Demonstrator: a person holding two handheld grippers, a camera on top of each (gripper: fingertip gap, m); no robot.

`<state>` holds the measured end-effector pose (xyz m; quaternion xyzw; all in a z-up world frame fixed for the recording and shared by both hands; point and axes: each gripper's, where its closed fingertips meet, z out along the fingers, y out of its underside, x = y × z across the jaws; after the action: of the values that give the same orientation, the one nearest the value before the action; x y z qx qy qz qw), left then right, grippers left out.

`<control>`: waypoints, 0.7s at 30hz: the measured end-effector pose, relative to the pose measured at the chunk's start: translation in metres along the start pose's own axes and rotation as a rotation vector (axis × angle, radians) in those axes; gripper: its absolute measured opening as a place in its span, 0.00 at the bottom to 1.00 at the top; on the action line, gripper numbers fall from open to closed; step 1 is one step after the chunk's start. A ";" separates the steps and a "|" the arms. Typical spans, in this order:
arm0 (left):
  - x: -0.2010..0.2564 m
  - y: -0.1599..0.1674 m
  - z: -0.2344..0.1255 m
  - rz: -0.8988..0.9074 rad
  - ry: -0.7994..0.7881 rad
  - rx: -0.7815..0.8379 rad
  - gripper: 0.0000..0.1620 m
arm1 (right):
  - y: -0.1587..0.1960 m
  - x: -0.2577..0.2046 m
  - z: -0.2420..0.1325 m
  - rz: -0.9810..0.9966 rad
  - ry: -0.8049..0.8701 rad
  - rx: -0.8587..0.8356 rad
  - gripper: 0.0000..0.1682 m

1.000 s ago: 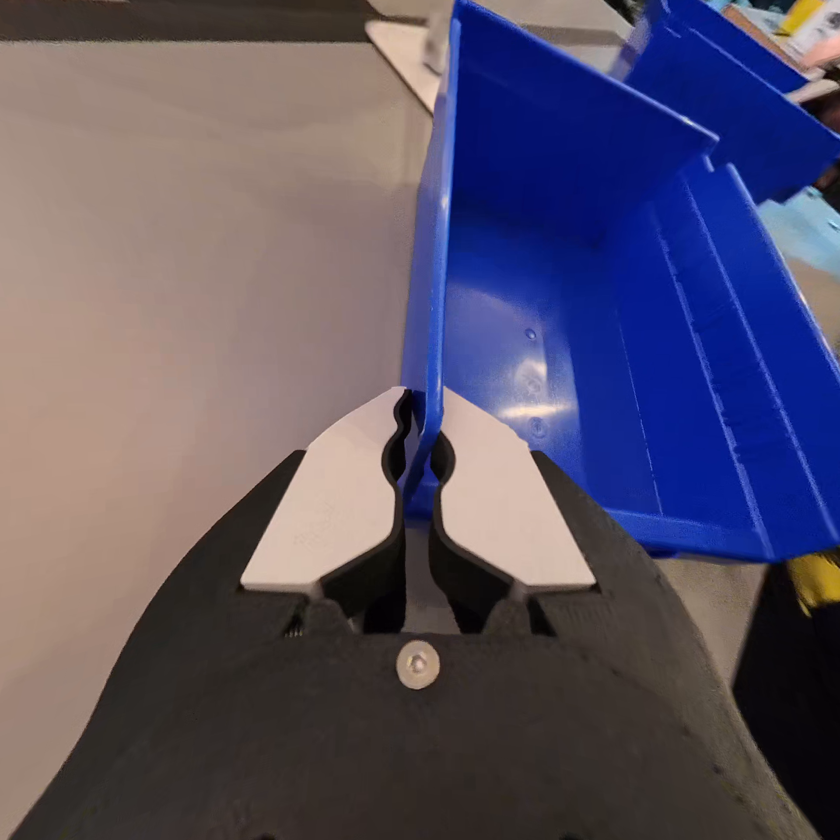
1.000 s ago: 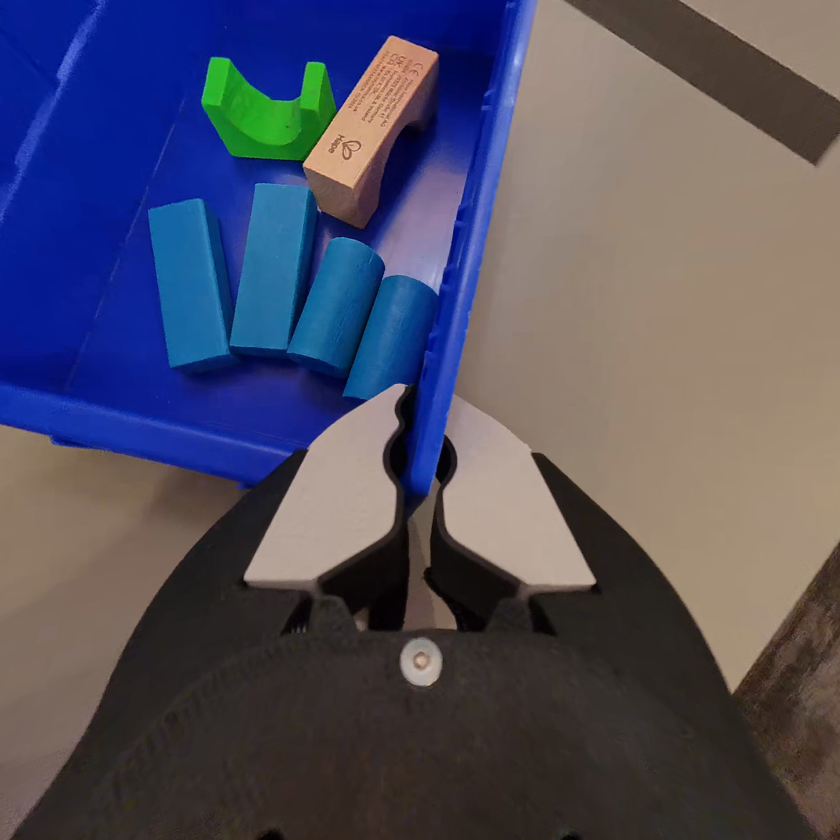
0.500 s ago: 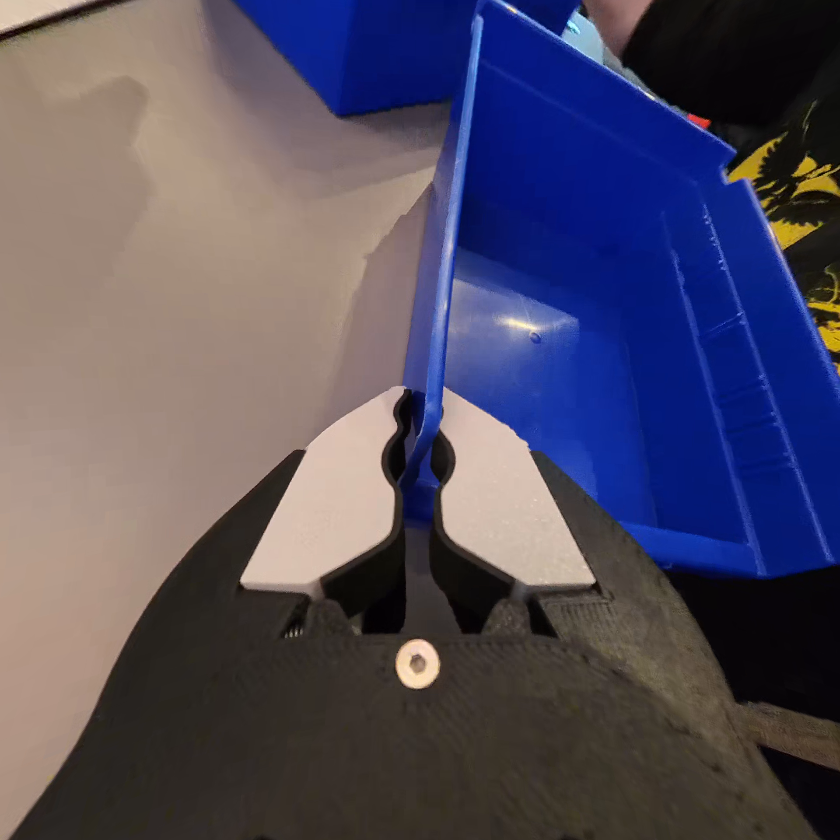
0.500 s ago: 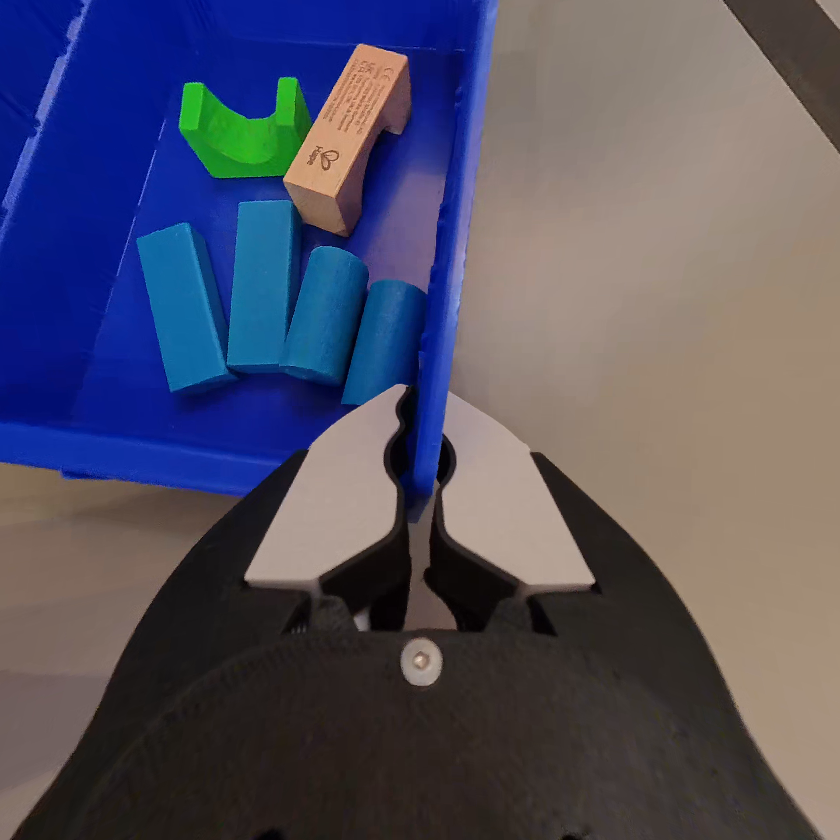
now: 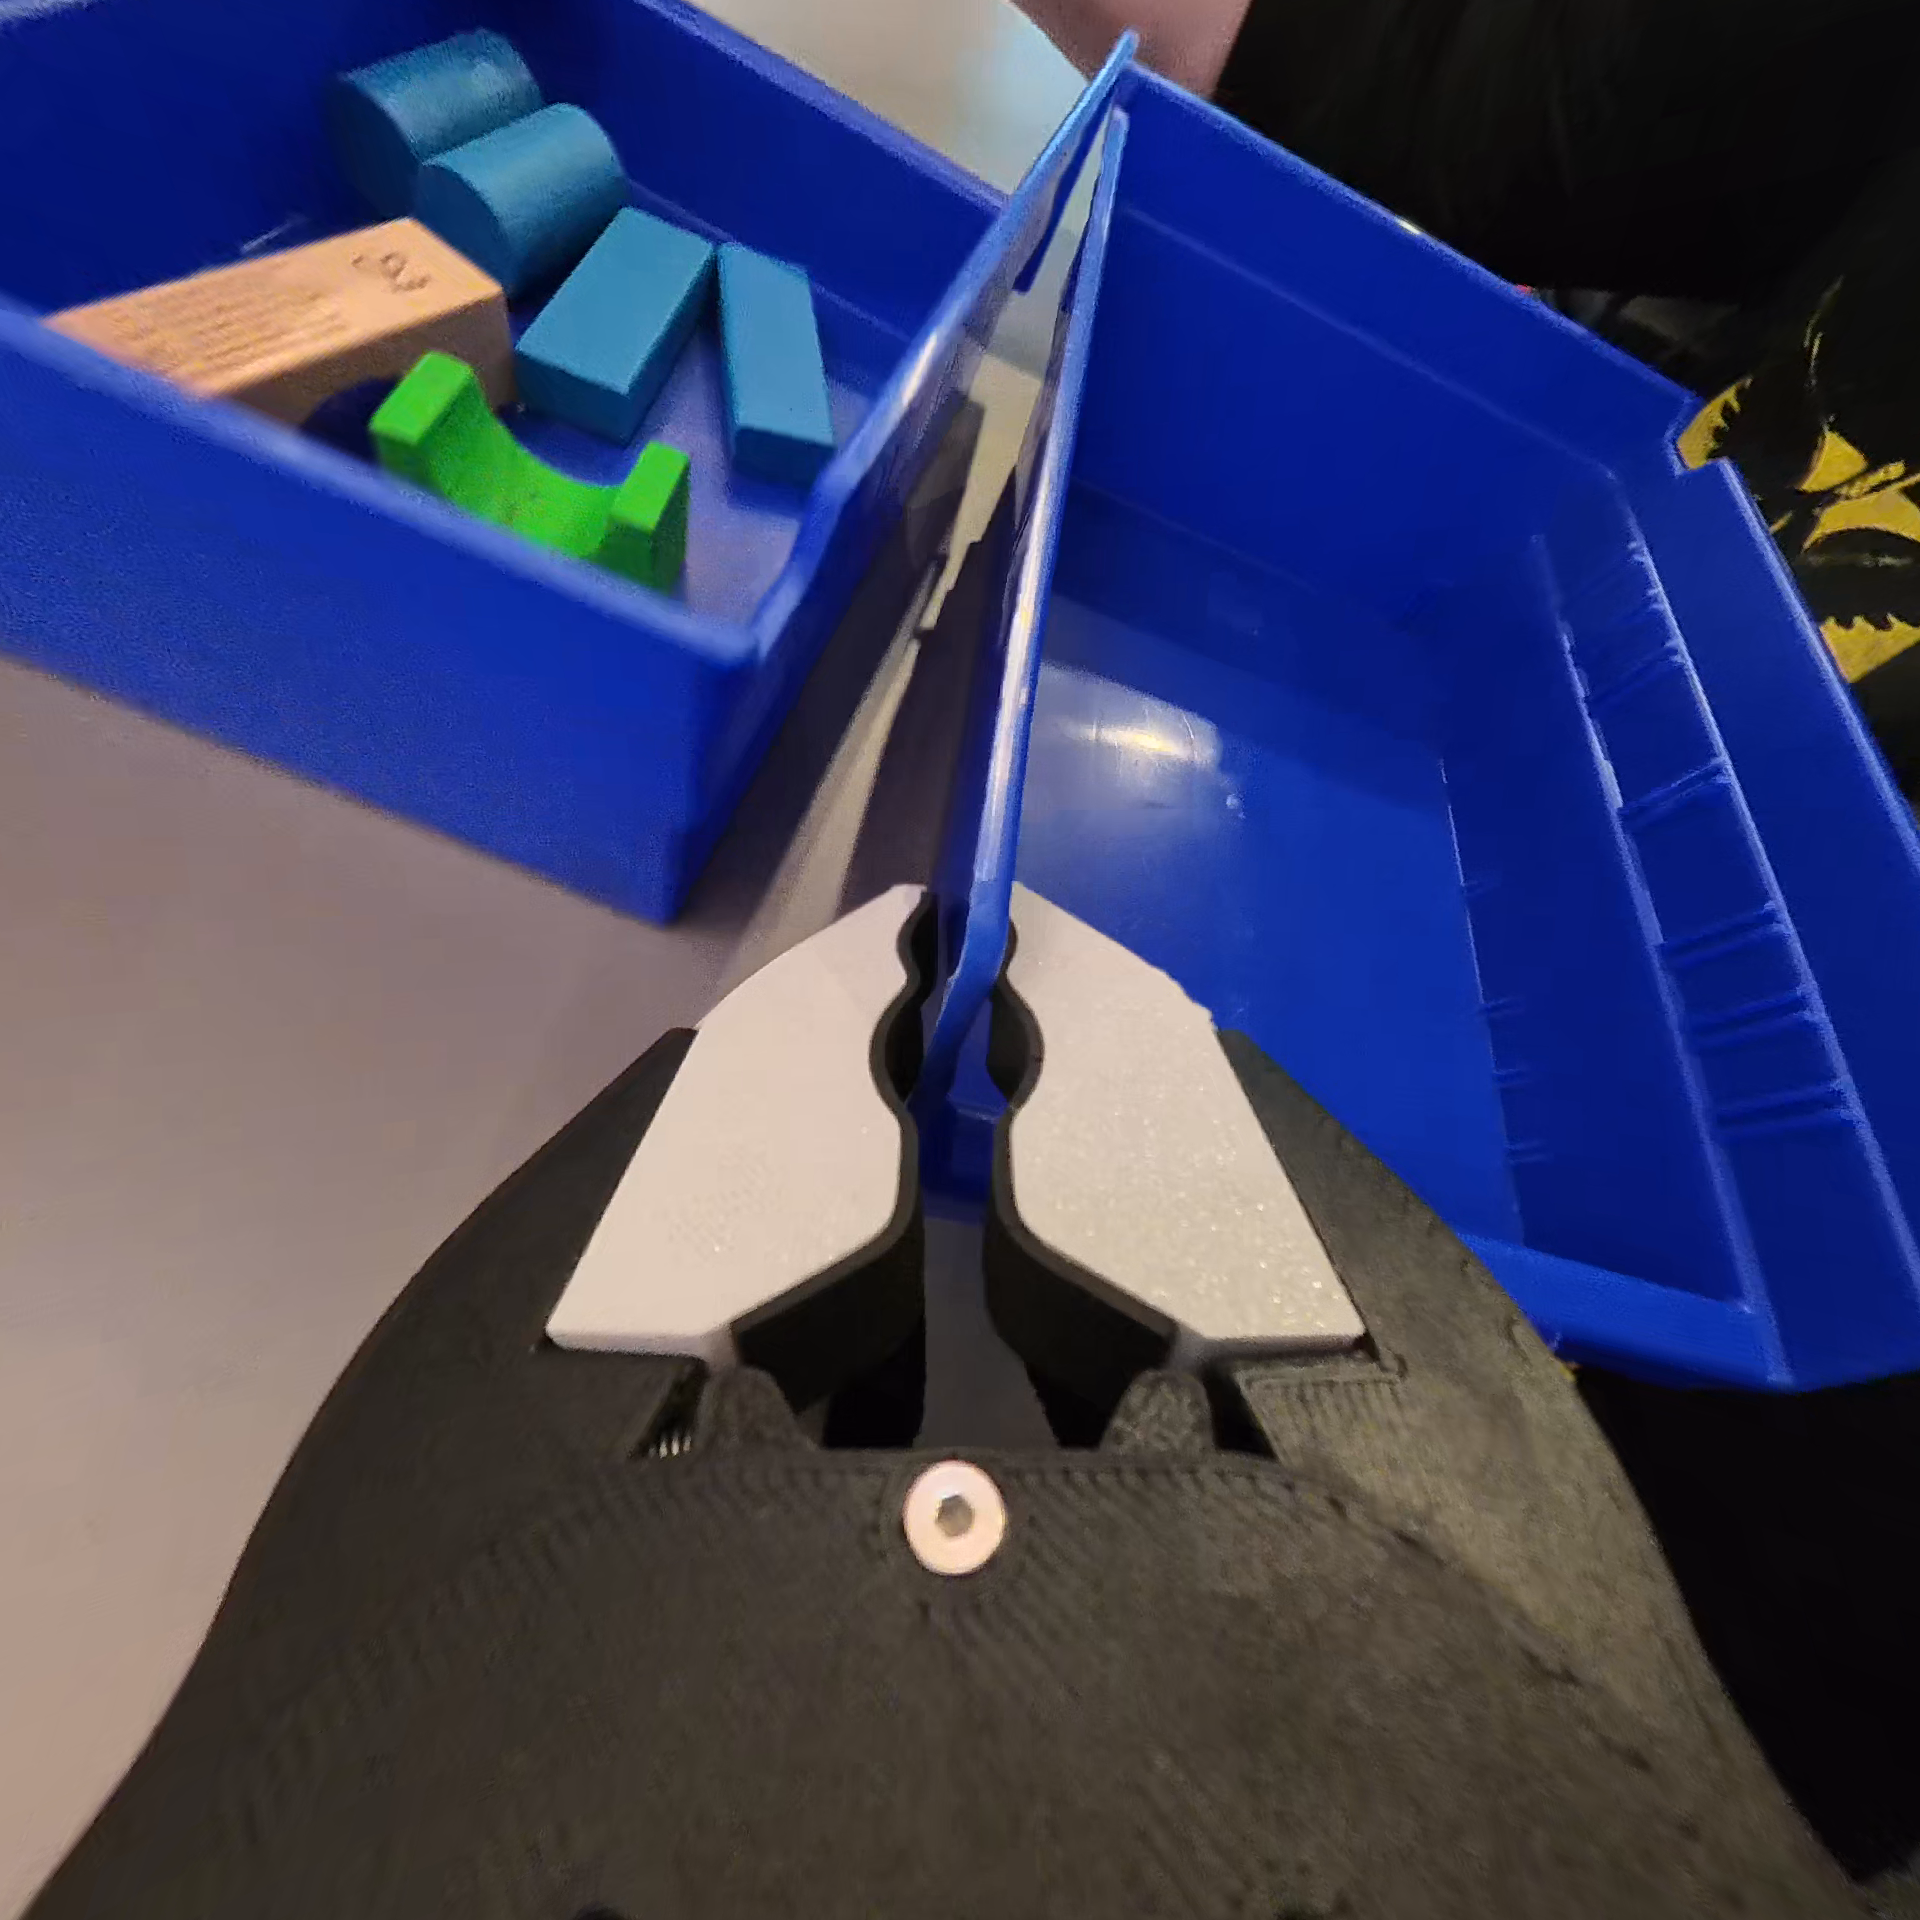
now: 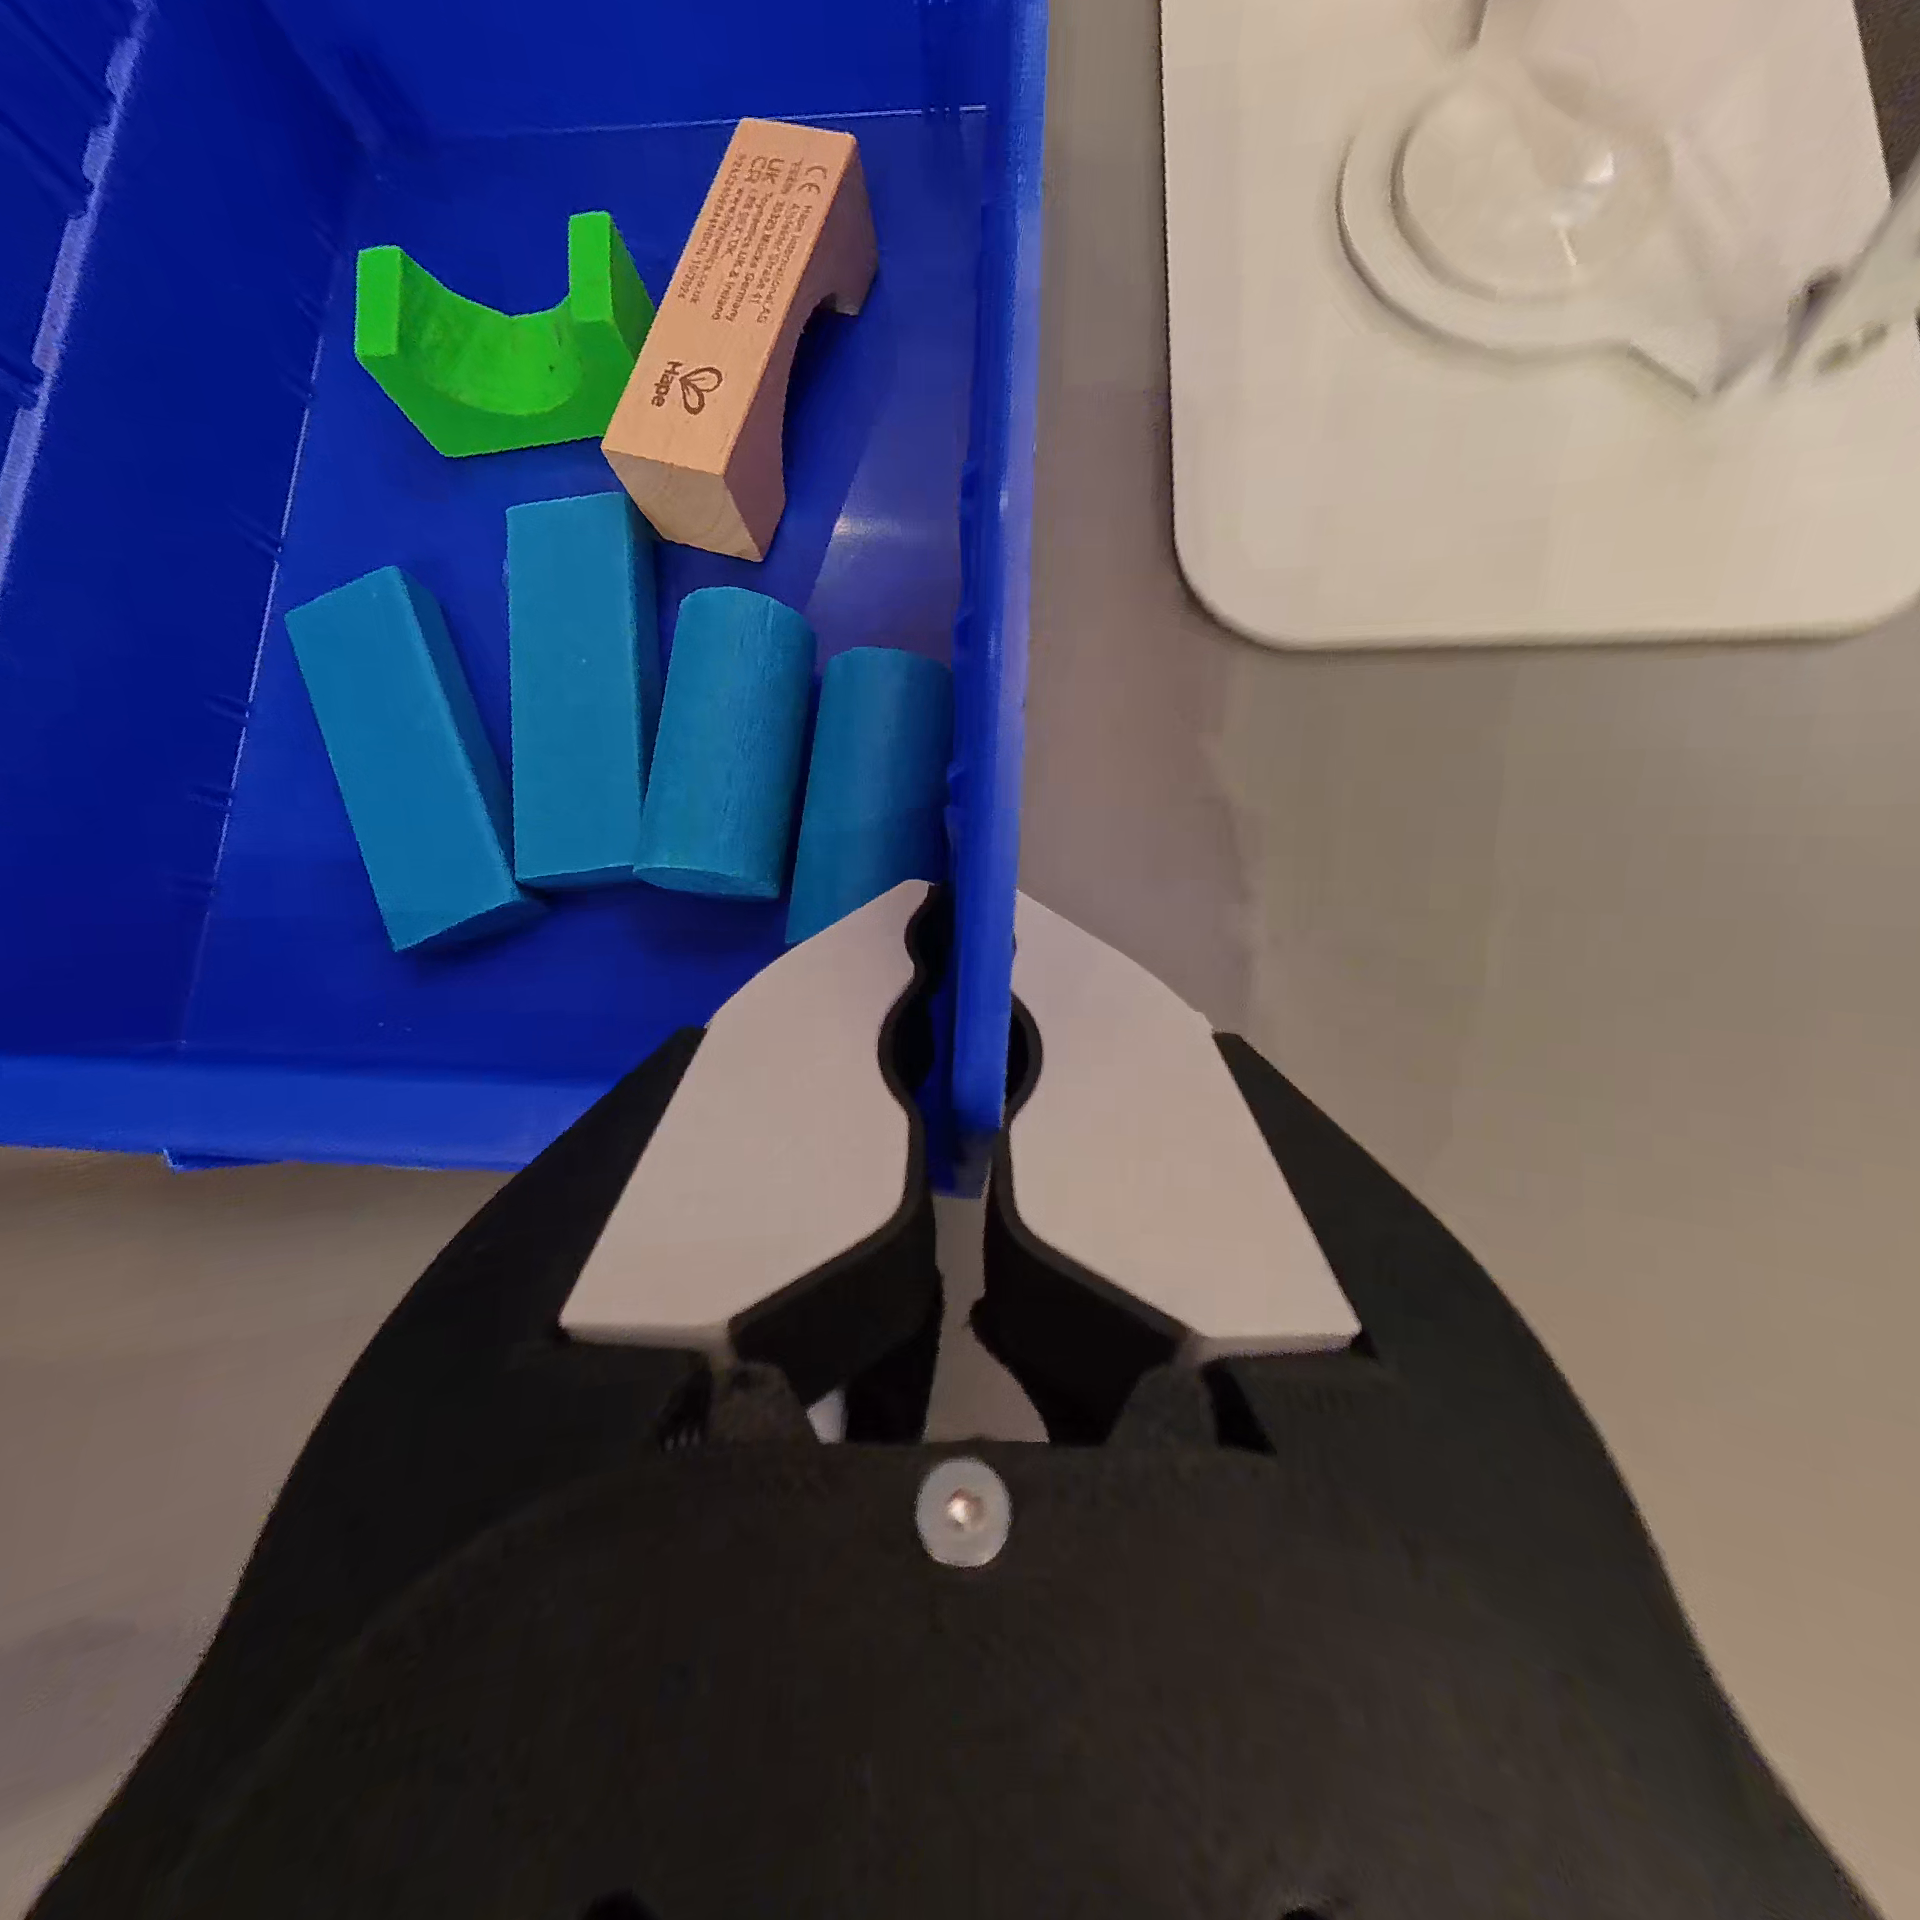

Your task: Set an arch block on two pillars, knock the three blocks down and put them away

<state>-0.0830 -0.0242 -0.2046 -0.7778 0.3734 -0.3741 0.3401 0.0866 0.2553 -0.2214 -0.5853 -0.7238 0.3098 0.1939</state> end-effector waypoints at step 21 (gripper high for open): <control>-0.093 -0.068 -0.053 -0.379 -0.520 0.004 0.36 | -0.011 -0.259 -0.034 0.402 0.180 -0.161 0.59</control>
<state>-0.1460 0.0741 -0.1544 -0.9023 0.1218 -0.2204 0.3498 0.1619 0.0110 -0.1679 -0.7565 -0.5948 0.2302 0.1447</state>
